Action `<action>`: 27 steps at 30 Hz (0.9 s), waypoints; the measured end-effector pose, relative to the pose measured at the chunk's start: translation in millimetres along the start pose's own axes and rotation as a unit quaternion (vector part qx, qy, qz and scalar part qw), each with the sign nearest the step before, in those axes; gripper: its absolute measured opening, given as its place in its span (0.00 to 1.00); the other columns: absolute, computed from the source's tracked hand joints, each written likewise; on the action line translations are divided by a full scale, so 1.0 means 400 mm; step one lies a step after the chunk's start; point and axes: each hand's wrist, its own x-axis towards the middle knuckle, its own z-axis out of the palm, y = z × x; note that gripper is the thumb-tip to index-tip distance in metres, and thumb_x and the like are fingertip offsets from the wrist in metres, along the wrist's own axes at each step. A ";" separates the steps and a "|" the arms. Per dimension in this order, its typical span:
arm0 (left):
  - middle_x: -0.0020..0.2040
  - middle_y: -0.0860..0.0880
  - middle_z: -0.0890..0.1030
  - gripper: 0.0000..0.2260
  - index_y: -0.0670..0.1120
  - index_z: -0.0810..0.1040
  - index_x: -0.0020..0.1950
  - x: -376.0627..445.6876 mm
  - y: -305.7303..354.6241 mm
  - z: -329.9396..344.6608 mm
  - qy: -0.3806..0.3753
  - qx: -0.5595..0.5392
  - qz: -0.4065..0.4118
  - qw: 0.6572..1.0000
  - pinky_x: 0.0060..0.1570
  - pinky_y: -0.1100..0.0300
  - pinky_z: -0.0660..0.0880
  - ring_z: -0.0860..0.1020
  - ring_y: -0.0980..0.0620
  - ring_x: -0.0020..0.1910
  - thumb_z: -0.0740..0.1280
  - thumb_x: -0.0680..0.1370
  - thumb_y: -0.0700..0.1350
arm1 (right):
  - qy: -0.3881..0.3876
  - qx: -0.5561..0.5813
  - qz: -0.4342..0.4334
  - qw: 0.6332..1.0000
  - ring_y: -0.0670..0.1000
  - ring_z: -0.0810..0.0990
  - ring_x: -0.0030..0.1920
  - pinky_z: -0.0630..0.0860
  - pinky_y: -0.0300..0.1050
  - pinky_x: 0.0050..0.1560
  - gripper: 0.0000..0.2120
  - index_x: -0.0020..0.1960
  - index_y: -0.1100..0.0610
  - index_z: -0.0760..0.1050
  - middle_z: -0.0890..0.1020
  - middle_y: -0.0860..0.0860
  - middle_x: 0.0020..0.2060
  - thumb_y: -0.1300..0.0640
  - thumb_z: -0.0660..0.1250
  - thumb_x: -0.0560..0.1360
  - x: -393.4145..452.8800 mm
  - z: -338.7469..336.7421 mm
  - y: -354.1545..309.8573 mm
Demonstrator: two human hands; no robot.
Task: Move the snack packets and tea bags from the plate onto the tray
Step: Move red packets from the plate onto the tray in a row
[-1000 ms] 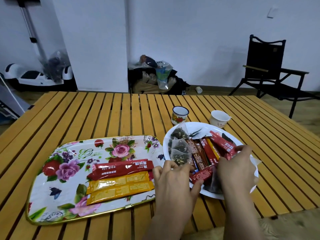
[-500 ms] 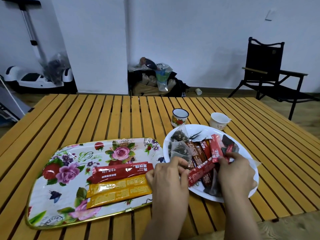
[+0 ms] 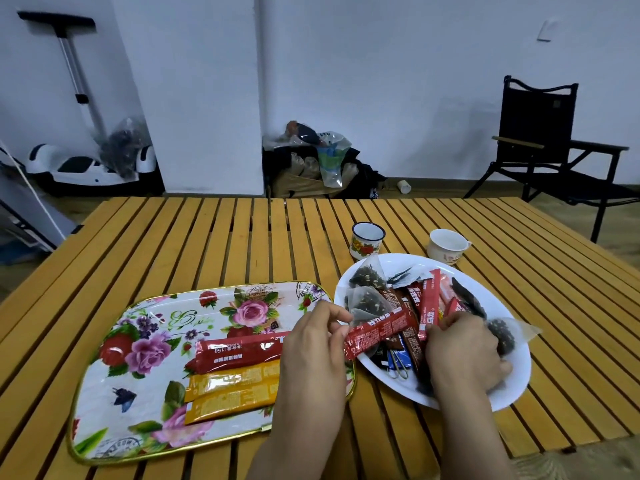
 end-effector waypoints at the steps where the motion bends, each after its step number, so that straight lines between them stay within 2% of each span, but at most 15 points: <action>1: 0.44 0.58 0.77 0.09 0.58 0.72 0.46 0.001 0.001 -0.006 0.003 -0.002 0.005 1.000 0.36 0.54 0.79 0.80 0.53 0.40 0.62 0.79 0.42 | 0.001 -0.001 0.000 1.000 0.63 0.78 0.54 0.64 0.54 0.61 0.09 0.52 0.57 0.79 0.81 0.62 0.52 0.55 0.67 0.74 0.001 -0.001 0.000; 5: 0.43 0.58 0.78 0.07 0.57 0.73 0.47 0.009 -0.002 -0.037 0.010 -0.004 0.013 1.000 0.34 0.60 0.78 0.79 0.57 0.42 0.62 0.79 0.44 | 0.033 0.010 0.002 0.999 0.64 0.78 0.51 0.65 0.53 0.58 0.08 0.49 0.61 0.79 0.82 0.64 0.48 0.59 0.67 0.73 -0.003 -0.012 0.001; 8: 0.44 0.57 0.79 0.06 0.55 0.75 0.47 0.017 -0.011 -0.074 0.012 -0.016 0.003 1.000 0.28 0.70 0.72 0.78 0.59 0.37 0.63 0.79 0.43 | 0.058 0.025 -0.007 0.998 0.64 0.78 0.49 0.65 0.52 0.55 0.06 0.46 0.62 0.79 0.81 0.65 0.45 0.60 0.66 0.72 -0.007 -0.018 0.002; 11: 0.43 0.61 0.80 0.08 0.56 0.77 0.45 0.031 -0.030 -0.137 0.029 -0.026 -0.018 0.999 0.35 0.74 0.72 0.77 0.68 0.42 0.65 0.78 0.42 | 0.076 0.058 -0.013 0.995 0.64 0.77 0.47 0.64 0.53 0.55 0.06 0.44 0.60 0.81 0.82 0.64 0.42 0.60 0.66 0.72 -0.006 -0.016 0.003; 12: 0.43 0.62 0.80 0.08 0.57 0.77 0.44 0.037 -0.041 -0.163 0.034 -0.032 -0.029 0.998 0.37 0.71 0.74 0.78 0.66 0.43 0.65 0.78 0.43 | 0.079 0.074 -0.015 0.994 0.64 0.77 0.47 0.64 0.53 0.55 0.06 0.44 0.58 0.82 0.82 0.63 0.42 0.59 0.66 0.72 -0.005 -0.016 0.003; 14: 0.45 0.61 0.81 0.08 0.57 0.78 0.44 0.044 -0.067 -0.218 0.041 -0.039 -0.055 0.997 0.41 0.59 0.79 0.80 0.60 0.45 0.65 0.78 0.44 | 0.084 0.112 -0.020 0.990 0.64 0.77 0.49 0.64 0.54 0.54 0.05 0.45 0.55 0.83 0.83 0.62 0.43 0.58 0.69 0.71 -0.001 -0.017 0.001; 17: 0.47 0.58 0.81 0.07 0.55 0.78 0.44 0.047 -0.123 -0.292 0.045 -0.036 -0.081 0.995 0.40 0.49 0.81 0.80 0.54 0.47 0.64 0.78 0.44 | 0.101 0.157 -0.032 0.982 0.65 0.77 0.51 0.65 0.56 0.55 0.07 0.47 0.55 0.84 0.84 0.61 0.44 0.55 0.71 0.71 -0.003 -0.027 -0.012; 20: 0.47 0.58 0.81 0.07 0.53 0.78 0.43 0.048 -0.183 -0.324 0.040 -0.005 -0.107 0.993 0.43 0.47 0.81 0.79 0.56 0.49 0.64 0.78 0.42 | 0.126 0.196 -0.050 0.971 0.64 0.78 0.49 0.66 0.57 0.56 0.06 0.46 0.55 0.83 0.84 0.60 0.44 0.54 0.71 0.71 -0.015 -0.039 -0.033; 24: 0.45 0.57 0.81 0.07 0.52 0.77 0.43 0.051 -0.257 -0.314 0.025 0.049 -0.130 0.990 0.43 0.52 0.81 0.79 0.57 0.47 0.66 0.77 0.41 | 0.129 0.281 -0.124 0.943 0.58 0.81 0.44 0.75 0.63 0.52 0.04 0.44 0.52 0.82 0.85 0.54 0.42 0.53 0.71 0.71 -0.056 -0.049 -0.069; 27: 0.43 0.56 0.80 0.06 0.52 0.76 0.44 0.054 -0.275 -0.302 0.033 0.074 -0.127 0.989 0.36 0.68 0.75 0.78 0.61 0.45 0.68 0.76 0.41 | 0.104 0.289 -0.229 0.924 0.55 0.81 0.43 0.74 0.64 0.52 0.02 0.42 0.50 0.81 0.85 0.48 0.39 0.55 0.72 0.70 -0.102 -0.052 -0.111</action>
